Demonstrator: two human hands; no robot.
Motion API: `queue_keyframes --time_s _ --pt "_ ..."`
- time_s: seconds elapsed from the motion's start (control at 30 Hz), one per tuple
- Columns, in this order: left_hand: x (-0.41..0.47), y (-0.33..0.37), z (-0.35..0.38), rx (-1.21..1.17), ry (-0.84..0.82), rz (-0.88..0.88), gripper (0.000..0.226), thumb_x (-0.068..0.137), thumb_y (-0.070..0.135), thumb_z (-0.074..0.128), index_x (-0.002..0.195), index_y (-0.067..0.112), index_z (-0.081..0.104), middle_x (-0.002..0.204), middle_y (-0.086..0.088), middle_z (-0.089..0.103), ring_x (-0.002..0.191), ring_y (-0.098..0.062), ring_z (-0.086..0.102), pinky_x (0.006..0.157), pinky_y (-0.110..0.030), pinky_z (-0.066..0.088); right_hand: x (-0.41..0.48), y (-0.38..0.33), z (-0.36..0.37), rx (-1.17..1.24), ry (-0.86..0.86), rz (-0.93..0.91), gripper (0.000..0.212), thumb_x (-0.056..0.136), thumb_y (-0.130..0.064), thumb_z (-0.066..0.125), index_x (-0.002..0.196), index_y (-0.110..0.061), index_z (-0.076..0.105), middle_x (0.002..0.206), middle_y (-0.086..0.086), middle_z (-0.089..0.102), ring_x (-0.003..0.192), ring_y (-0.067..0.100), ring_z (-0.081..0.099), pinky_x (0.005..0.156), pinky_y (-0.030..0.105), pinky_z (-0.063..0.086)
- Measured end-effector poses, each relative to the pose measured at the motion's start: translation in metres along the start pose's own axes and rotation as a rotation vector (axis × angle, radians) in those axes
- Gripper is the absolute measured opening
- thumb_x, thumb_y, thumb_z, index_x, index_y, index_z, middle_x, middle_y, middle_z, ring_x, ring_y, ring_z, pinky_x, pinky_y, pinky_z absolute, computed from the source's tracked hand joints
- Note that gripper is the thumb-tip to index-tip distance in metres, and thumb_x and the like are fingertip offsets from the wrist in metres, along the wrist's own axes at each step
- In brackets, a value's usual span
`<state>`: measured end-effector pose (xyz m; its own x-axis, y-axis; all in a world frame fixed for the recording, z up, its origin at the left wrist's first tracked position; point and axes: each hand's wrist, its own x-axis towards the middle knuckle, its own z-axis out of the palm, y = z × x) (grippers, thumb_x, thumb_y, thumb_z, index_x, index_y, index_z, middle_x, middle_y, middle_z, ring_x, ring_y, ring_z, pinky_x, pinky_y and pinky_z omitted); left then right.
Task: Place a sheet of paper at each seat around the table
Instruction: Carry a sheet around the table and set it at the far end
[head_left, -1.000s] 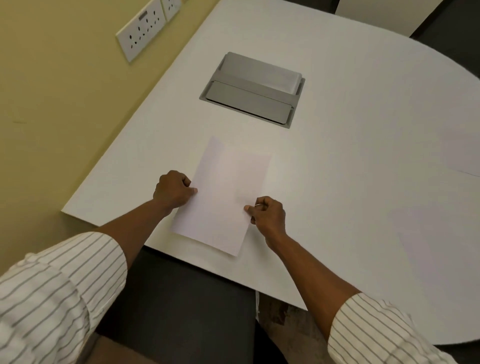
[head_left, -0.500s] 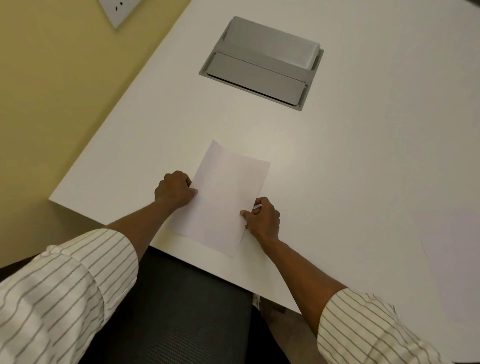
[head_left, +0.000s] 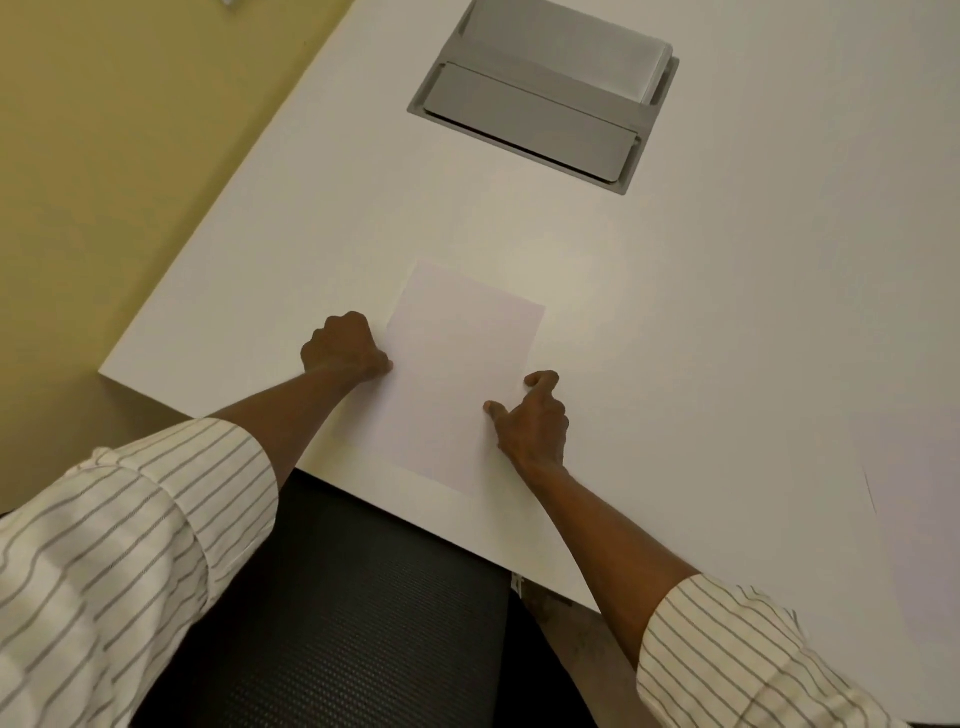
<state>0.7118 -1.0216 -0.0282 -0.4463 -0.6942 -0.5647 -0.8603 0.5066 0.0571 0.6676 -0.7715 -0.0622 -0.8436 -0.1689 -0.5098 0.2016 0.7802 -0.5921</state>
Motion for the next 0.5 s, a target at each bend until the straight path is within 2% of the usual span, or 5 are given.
queue_keyframes --time_s 0.1,0.23,0.33,0.43,0.5 --pt "0.001 0.002 -0.001 0.025 0.021 -0.009 0.055 0.079 0.043 0.093 0.118 0.01 0.073 0.124 -0.015 0.071 0.116 -0.04 0.072 0.084 -0.04 0.052 0.002 0.002 -0.001 0.023 -0.011 -0.005 0.059 0.093 -0.036 0.081 0.13 -0.017 0.038 0.116 0.015 0.074 0.094 0.044 0.077 0.101 0.045 0.054" --pt "0.001 0.003 0.001 0.048 0.06 0.0 0.048 0.08 0.043 0.092 0.107 0.01 0.07 0.121 -0.016 0.072 0.114 -0.041 0.072 0.08 -0.039 0.051 0.003 0.005 0.001 0.021 -0.006 -0.017 0.06 0.093 -0.037 0.082 0.129 -0.018 0.039 0.113 0.015 0.075 0.091 0.043 0.077 0.1 0.046 0.057" --pt "0.001 0.003 0.003 0.044 0.063 -0.01 0.048 0.081 0.041 0.091 0.113 0.009 0.073 0.121 -0.016 0.072 0.115 -0.041 0.072 0.082 -0.04 0.052 0.005 0.007 0.0 0.042 -0.003 -0.016 0.057 0.093 -0.037 0.083 0.127 -0.019 0.041 0.099 0.014 0.078 0.084 0.037 0.078 0.091 0.042 0.057" --pt "0.002 0.003 0.003 0.042 0.068 -0.015 0.051 0.081 0.043 0.091 0.115 0.009 0.073 0.122 -0.016 0.072 0.115 -0.041 0.071 0.083 -0.041 0.052 0.004 0.01 -0.004 0.072 -0.015 -0.034 0.051 0.093 -0.034 0.084 0.121 -0.023 0.043 0.081 0.007 0.076 0.059 0.023 0.075 0.073 0.032 0.05" --pt "0.002 0.005 0.003 0.041 0.077 -0.016 0.051 0.081 0.043 0.091 0.113 0.009 0.072 0.121 -0.016 0.072 0.114 -0.042 0.072 0.08 -0.04 0.05 0.002 0.012 -0.005 0.069 -0.026 -0.048 0.049 0.093 -0.032 0.084 0.121 -0.023 0.044 0.082 0.007 0.076 0.055 0.021 0.074 0.073 0.033 0.053"
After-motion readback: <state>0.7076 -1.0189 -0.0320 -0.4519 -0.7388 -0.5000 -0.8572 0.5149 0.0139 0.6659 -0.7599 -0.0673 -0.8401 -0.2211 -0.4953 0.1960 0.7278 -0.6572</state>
